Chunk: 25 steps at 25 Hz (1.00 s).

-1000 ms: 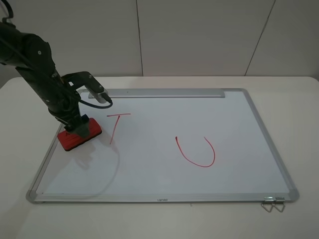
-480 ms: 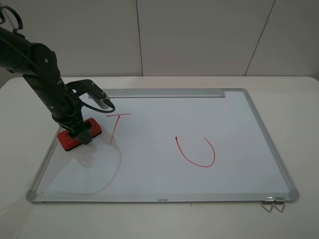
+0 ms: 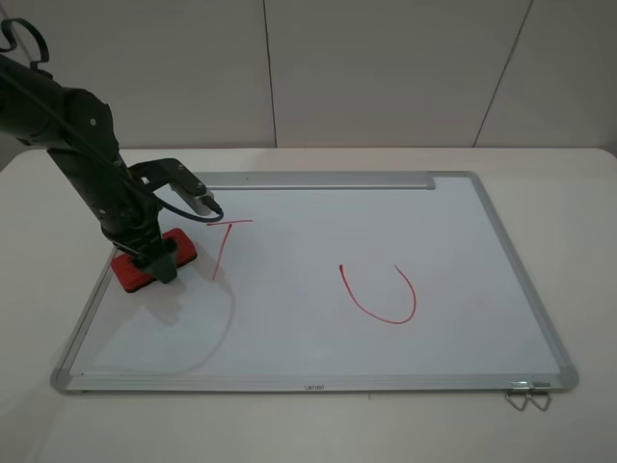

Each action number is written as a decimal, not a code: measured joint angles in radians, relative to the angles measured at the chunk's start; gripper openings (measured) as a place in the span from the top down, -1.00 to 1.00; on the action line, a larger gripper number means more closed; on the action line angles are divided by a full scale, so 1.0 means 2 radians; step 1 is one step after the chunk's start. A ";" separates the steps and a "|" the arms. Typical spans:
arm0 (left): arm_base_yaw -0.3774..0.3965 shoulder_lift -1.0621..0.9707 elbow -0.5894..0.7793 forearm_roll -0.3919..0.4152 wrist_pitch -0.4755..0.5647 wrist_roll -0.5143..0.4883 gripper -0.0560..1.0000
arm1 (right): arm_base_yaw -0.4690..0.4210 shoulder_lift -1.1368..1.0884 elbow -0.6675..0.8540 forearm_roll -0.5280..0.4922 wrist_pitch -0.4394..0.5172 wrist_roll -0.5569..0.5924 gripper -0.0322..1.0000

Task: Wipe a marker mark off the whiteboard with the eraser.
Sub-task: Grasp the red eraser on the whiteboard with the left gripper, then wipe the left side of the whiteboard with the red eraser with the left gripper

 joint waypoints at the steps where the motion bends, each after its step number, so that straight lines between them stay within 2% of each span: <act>1: 0.000 0.000 0.000 0.001 0.000 0.000 -0.21 | 0.000 0.000 0.000 0.000 0.000 0.000 -0.43; 12: 0.000 0.000 0.000 0.000 0.010 -0.005 -0.19 | 0.000 0.000 0.000 0.000 0.000 0.000 -0.43; 15: 0.000 -0.006 0.000 0.000 0.017 -0.020 -0.19 | 0.000 0.000 0.000 0.000 0.000 0.000 -0.43; 19: 0.000 -0.030 -0.005 0.000 0.023 -0.097 -0.19 | 0.000 0.000 0.000 0.000 0.000 0.000 -0.43; 25: 0.000 -0.025 -0.052 0.000 0.037 -0.289 -0.19 | 0.000 0.000 0.000 0.000 0.000 0.000 -0.43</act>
